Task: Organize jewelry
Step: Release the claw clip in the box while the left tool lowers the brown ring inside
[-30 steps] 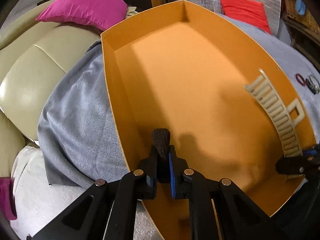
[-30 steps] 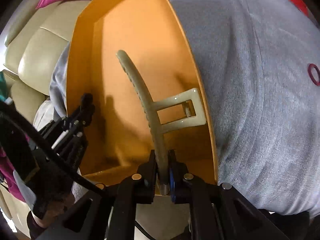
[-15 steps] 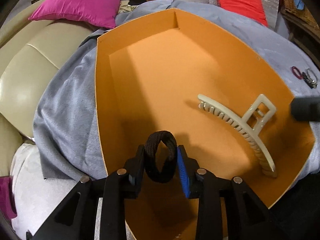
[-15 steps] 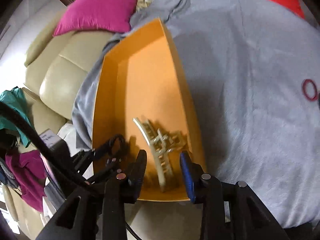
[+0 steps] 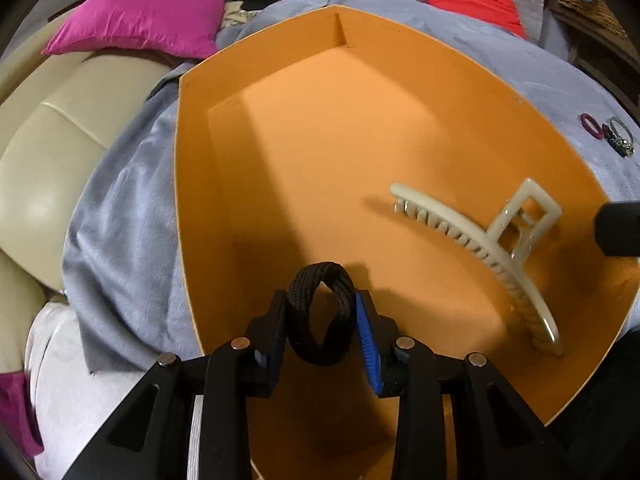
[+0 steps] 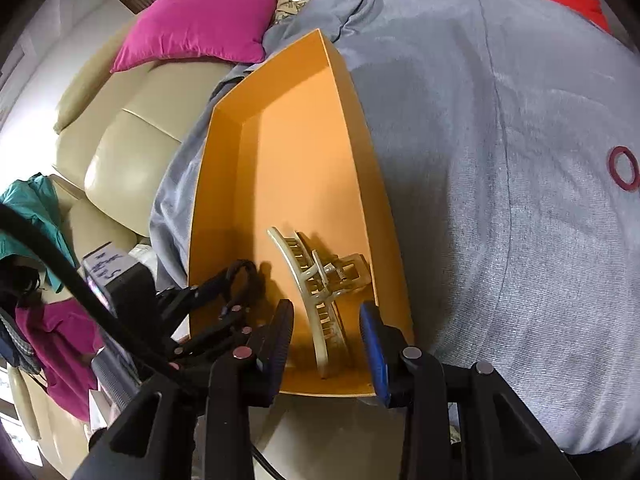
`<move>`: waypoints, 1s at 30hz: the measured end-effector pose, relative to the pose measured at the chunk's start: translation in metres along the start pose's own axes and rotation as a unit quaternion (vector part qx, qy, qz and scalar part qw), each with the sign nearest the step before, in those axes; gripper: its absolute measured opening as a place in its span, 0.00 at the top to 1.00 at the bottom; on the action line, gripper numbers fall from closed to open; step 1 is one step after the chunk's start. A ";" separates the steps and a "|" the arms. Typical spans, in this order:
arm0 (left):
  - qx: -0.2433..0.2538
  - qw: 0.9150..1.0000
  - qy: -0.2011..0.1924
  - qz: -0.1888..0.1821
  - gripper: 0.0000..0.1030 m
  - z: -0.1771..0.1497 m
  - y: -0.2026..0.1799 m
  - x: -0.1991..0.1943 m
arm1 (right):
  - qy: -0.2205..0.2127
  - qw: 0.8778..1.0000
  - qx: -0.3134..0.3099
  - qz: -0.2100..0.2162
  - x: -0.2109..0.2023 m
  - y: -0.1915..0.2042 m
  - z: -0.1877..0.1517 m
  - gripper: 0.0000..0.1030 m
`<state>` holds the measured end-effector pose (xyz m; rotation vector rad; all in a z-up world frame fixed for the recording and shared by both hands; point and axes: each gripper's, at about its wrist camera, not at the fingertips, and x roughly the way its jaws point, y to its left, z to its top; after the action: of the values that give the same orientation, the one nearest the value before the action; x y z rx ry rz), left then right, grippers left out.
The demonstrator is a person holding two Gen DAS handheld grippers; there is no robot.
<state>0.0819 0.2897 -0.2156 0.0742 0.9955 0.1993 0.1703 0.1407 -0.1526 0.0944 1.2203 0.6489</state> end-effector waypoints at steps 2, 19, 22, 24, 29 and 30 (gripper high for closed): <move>-0.006 1.000 -0.004 -0.010 0.65 0.002 0.002 0.002 | 0.001 1.000 0.003 0.003 -0.001 -0.001 0.000 0.63; 0.067 0.996 -0.061 0.013 0.64 0.007 -0.010 0.002 | 0.028 0.997 0.056 0.050 0.007 -0.009 -0.007 0.72; 0.073 0.996 -0.060 0.007 0.63 0.007 -0.007 0.001 | 0.017 0.994 0.085 0.069 0.009 -0.019 -0.010 0.84; 0.073 0.995 -0.062 0.003 0.62 0.004 -0.006 0.001 | -0.004 0.994 0.082 0.073 -0.003 -0.025 -0.004 0.84; 0.072 0.995 -0.063 0.006 0.62 0.006 -0.006 0.002 | -0.035 0.996 0.073 0.036 -0.019 -0.028 0.018 0.81; 0.071 0.995 -0.064 0.006 0.62 0.005 -0.006 0.002 | -0.031 0.997 0.069 0.028 -0.015 -0.025 0.020 0.79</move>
<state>0.0883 0.2848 -0.2153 0.2200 0.8815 0.1326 0.1957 0.1182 -0.1426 0.2631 1.2047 0.6070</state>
